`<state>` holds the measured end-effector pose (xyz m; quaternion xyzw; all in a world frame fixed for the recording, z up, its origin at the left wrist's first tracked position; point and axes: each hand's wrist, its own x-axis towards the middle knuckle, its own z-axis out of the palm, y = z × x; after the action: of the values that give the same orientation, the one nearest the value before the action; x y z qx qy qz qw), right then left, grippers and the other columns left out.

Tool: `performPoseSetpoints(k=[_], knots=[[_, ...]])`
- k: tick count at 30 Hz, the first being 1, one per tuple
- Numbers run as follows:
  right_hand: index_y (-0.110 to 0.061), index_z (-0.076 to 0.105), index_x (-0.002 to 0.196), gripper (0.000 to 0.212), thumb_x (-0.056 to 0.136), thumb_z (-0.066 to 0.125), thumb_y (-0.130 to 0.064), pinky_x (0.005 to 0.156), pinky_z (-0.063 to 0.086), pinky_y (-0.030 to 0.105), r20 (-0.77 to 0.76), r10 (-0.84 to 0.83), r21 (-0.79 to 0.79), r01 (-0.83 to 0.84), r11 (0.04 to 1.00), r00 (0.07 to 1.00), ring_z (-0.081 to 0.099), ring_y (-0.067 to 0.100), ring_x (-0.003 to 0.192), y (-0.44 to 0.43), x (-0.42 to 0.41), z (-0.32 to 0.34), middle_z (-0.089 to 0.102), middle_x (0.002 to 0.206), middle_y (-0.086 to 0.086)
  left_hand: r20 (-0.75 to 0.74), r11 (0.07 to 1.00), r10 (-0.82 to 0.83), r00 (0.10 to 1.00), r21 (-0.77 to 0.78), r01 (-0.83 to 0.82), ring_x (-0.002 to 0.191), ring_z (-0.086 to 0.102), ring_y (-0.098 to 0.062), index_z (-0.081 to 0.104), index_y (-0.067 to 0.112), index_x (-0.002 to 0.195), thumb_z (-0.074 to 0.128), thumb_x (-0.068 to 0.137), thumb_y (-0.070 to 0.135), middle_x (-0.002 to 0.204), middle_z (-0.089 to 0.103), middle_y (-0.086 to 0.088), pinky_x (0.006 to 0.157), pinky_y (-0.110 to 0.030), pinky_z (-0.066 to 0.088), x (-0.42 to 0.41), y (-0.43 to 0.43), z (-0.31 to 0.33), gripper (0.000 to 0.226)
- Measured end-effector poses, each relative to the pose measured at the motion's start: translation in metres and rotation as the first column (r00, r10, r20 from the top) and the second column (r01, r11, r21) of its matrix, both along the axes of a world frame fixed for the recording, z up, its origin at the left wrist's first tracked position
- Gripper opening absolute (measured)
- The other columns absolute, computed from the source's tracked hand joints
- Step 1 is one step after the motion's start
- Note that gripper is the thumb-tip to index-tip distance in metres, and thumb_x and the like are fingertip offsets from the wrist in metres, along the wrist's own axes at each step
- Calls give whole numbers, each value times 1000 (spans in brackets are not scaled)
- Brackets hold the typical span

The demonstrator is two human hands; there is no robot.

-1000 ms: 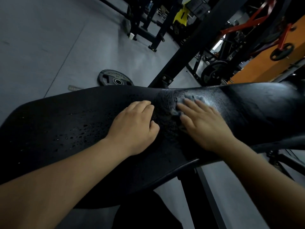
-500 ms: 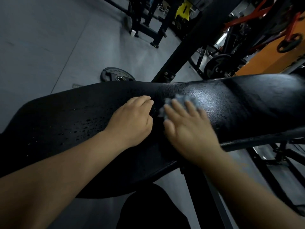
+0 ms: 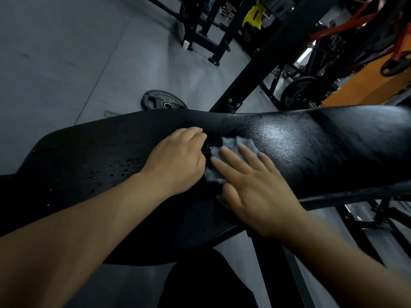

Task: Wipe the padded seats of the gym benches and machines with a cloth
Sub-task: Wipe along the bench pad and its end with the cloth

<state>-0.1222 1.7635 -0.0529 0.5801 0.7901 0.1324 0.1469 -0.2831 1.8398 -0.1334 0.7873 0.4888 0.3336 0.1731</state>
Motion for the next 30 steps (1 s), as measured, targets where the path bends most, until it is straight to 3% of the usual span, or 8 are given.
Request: performPoseSetpoints(k=[6, 9, 12, 20, 23, 25, 28, 30], knots=[[-32, 32, 150, 72, 84, 12, -51, 115, 24, 54, -9, -224, 79, 224, 971, 975, 23, 27, 148, 97, 18, 22, 29, 160, -4, 0, 1000, 3, 1000, -28, -3, 145, 28, -19, 41, 13, 148, 37, 98, 20, 157, 35, -1, 119, -33, 23, -1, 0, -1, 50], [-28, 38, 143, 66, 84, 16, -48, 113, 25, 54, -21, -141, 66, 142, 988, 990, 28, 27, 143, 114, -17, 1, 35, 155, -3, -15, 999, 13, 1000, -35, -14, 144, 29, -20, 42, 12, 147, 37, 96, 21, 157, 35, -2, 116, -35, 27, -1, 3, 1, 52], [-33, 30, 153, 70, 86, 17, -46, 120, 13, 45, -46, -21, -21, 20, 1000, 999, 15, 21, 152, 79, -21, -8, 22, 164, -8, -13, 997, 50, 999, -52, -51, 140, 34, -22, 47, 11, 142, 33, 93, 26, 153, 39, -4, 112, -38, 32, -7, 9, 0, 54], [-28, 35, 149, 60, 95, 18, -47, 116, 22, 52, -21, -191, 64, 192, 979, 981, 26, 26, 147, 141, -10, 4, 35, 158, 0, -16, 998, 37, 999, -54, -38, 145, 28, -19, 42, 12, 147, 35, 98, 22, 158, 33, -2, 116, -35, 26, -13, 9, -7, 50], [-29, 39, 145, 73, 81, 9, -48, 113, 27, 49, -10, 0, 20, 0, 1000, 1000, 32, 26, 142, 99, -30, -10, 37, 153, -3, -14, 997, 57, 998, -44, -58, 140, 34, -20, 48, 10, 141, 36, 95, 22, 153, 39, -3, 112, -35, 31, -12, 10, -7, 49], [-33, 34, 152, 76, 81, 9, -49, 120, 19, 44, -27, 52, -30, -53, 998, 998, 22, 22, 149, 60, -17, -7, 28, 161, -8, -6, 997, 60, 998, -43, -60, 140, 34, -20, 48, 10, 140, 36, 95, 22, 152, 40, -2, 112, -35, 32, -13, 11, -7, 48], [-34, 28, 156, 77, 82, 9, -50, 121, 12, 38, -12, -47, -14, 47, 999, 999, 13, 16, 152, 61, 12, 13, 19, 166, -8, -7, 998, 43, 999, -42, -43, 144, 29, -19, 43, 12, 147, 37, 97, 21, 157, 35, -1, 116, -33, 27, -14, 10, -8, 51], [-33, 27, 155, 74, 84, 12, -49, 121, 16, 46, -14, -144, 40, 144, 989, 990, 14, 21, 152, 89, 12, 16, 21, 165, -5, -10, 998, 43, 999, -45, -43, 145, 26, -18, 40, 13, 149, 36, 98, 22, 158, 33, 0, 117, -32, 24, -14, 9, -8, 52]])
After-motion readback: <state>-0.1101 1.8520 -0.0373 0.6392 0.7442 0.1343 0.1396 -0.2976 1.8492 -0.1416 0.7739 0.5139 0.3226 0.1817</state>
